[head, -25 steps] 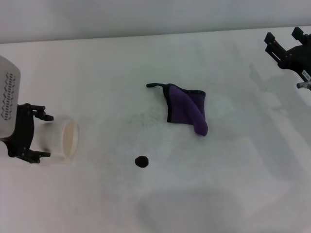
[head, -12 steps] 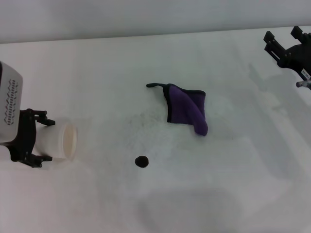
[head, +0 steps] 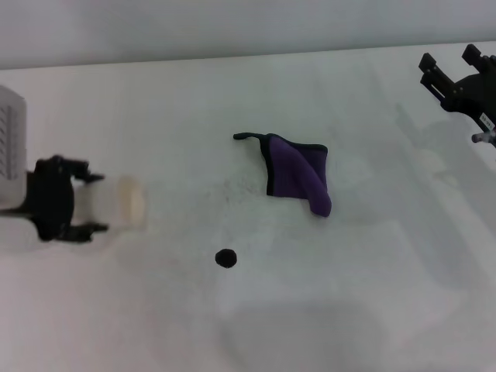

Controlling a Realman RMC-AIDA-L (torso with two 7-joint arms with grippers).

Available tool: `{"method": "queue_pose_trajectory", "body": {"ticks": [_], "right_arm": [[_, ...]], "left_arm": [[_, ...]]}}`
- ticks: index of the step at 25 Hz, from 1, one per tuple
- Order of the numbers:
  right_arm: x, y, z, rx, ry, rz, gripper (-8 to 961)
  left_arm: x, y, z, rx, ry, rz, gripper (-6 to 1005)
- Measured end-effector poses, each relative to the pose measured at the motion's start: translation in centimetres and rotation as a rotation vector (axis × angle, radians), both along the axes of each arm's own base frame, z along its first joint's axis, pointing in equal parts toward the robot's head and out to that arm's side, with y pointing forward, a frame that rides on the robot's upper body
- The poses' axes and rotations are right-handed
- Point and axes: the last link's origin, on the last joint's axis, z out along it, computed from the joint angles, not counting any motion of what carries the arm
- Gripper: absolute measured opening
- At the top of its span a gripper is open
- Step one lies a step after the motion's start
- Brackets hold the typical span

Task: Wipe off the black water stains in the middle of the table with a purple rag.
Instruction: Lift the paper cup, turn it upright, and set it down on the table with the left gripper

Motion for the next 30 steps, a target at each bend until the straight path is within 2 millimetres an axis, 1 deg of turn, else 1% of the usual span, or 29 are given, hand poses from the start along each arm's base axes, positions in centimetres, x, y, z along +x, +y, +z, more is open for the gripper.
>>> {"method": "queue_pose_trajectory", "body": {"ticks": [1,2,3,5,8,11,15,17,18,19,22,27,30], "right_arm": [[0.0,0.0,0.0,0.0,0.0,0.0,817],[0.0,0.0,0.0,-0.001,-0.001,0.0,817],[0.0,0.0,0.0,-0.002,-0.001,0.001,817],[0.0,-0.1,-0.1,-0.006,-0.003,0.003,818],[-0.1,-0.1,-0.2,-0.009,-0.004,0.005,818],[-0.1,-0.1,-0.1,-0.009,-0.005,0.005,818],[0.0,0.0,-0.1,-0.009,-0.006,0.005,818],[0.0,0.0,-0.1,-0.009,-0.006,0.005,818],[0.0,-0.1,-0.1,-0.009,-0.006,0.004,818],[0.0,-0.1,-0.1,-0.009,-0.006,0.004,818],[0.0,-0.1,-0.1,-0.009,-0.006,0.004,818],[-0.1,0.0,-0.1,-0.009,-0.006,0.007,818],[-0.1,0.0,-0.1,-0.009,-0.006,0.007,818]], "left_arm": [[0.2,0.1,0.2,0.026,-0.055,0.002,760],[0.4,0.2,0.8,0.085,-0.156,0.002,751],[0.4,0.2,0.8,0.085,-0.156,0.002,741],[0.3,0.4,1.4,0.153,-0.268,0.008,722],[-0.4,0.4,1.7,0.247,-0.473,0.061,693],[-1.6,-0.1,1.2,0.325,-0.672,0.106,675],[-3.0,-1.0,0.5,0.394,-0.808,0.149,659],[-4.0,-1.6,-0.2,0.436,-0.879,0.2,651],[-4.8,-2.0,-0.7,0.486,-0.932,0.236,651],[-4.8,-2.0,-0.7,0.486,-0.932,0.236,651],[-5.7,-2.3,-1.2,0.558,-0.986,0.279,651],[-6.7,-2.3,-2.0,0.672,-1.085,0.398,651],[-7.2,-2.1,-2.1,0.742,-1.132,0.462,651]]}}
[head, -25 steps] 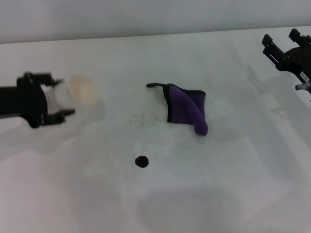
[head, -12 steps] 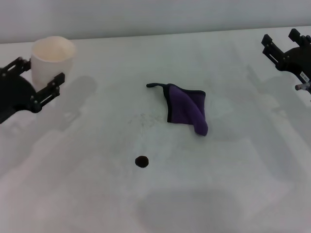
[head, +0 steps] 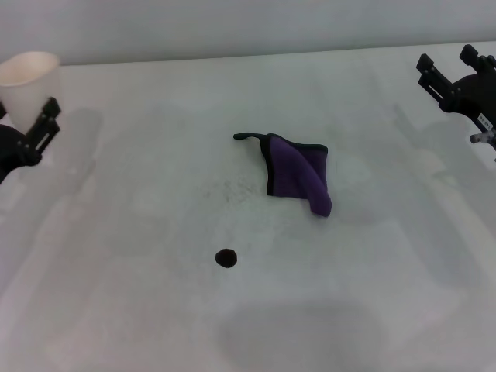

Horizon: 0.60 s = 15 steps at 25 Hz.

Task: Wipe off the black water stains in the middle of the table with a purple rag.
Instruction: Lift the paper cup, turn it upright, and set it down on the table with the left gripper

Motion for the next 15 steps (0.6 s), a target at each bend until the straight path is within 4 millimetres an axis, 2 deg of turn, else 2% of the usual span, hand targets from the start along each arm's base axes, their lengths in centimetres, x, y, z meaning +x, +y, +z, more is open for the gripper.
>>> {"method": "queue_pose_trajectory", "body": {"ticks": [6,15], "right_arm": [[0.0,0.0,0.0,-0.001,0.0,0.0,818],[-0.4,0.2,-0.3,-0.017,-0.005,0.016,818]], "left_arm": [[-1.1,0.3,-1.1,0.013,-0.086,0.157,651],[-1.7,0.1,-2.2,-0.025,-0.072,0.214,650]]}}
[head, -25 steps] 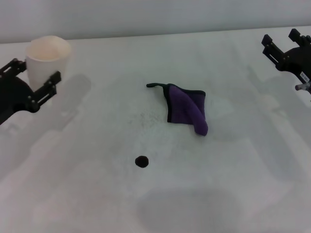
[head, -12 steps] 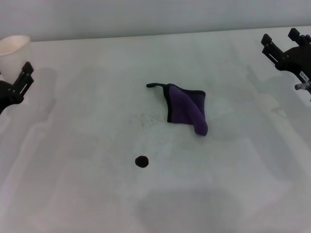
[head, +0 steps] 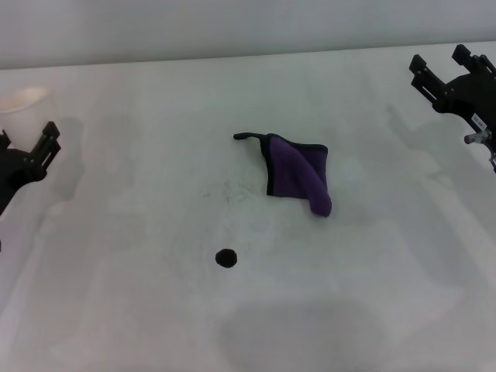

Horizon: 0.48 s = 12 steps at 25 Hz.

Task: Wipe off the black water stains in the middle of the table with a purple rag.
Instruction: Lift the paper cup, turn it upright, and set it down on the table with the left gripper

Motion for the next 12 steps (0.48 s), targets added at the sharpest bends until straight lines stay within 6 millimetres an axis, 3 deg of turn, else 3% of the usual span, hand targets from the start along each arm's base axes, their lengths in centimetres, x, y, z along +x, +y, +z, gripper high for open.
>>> {"method": "queue_pose_trajectory", "body": {"ticks": [12], "right_arm": [[-0.4,-0.1,-0.6,-0.022,-0.004,0.017,818]], "left_arm": [[-0.2,-0.4,-1.4,-0.061,0.012,0.034,650]]}}
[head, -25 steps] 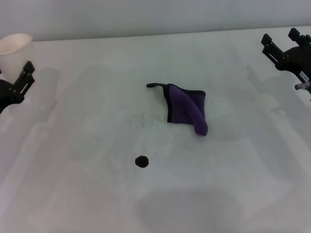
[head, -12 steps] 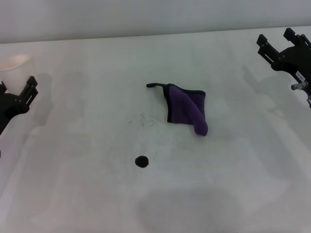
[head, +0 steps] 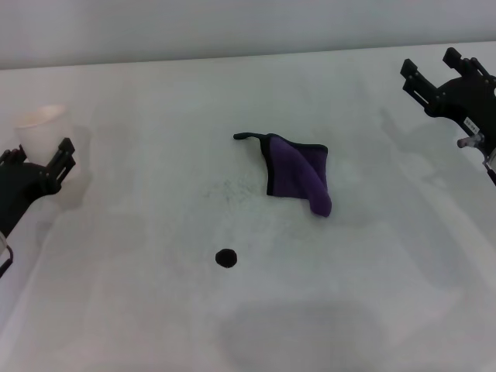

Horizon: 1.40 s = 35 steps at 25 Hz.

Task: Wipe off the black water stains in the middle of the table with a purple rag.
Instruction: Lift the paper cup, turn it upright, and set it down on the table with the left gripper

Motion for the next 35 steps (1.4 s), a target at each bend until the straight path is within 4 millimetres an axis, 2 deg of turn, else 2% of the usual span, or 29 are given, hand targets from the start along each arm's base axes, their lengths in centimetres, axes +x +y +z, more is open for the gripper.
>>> {"method": "queue_pose_trajectory", "body": {"ticks": [15,25,35], "right_arm": [[-0.5,-0.1,-0.3,-0.016,-0.002,0.034,818],[-0.8,-0.2,-0.3,-0.012,0.001,0.052,818],[-0.8,-0.2,-0.3,-0.013,0.001,0.054,818]], "left_arm": [[-0.5,-1.2,-0.8,-0.039,0.012,0.012,663],[-1.0,-1.9,-1.0,-0.044,0.02,0.022,843],[-1.6,-3.0,-0.9,-0.036,0.008,0.026,893]]}}
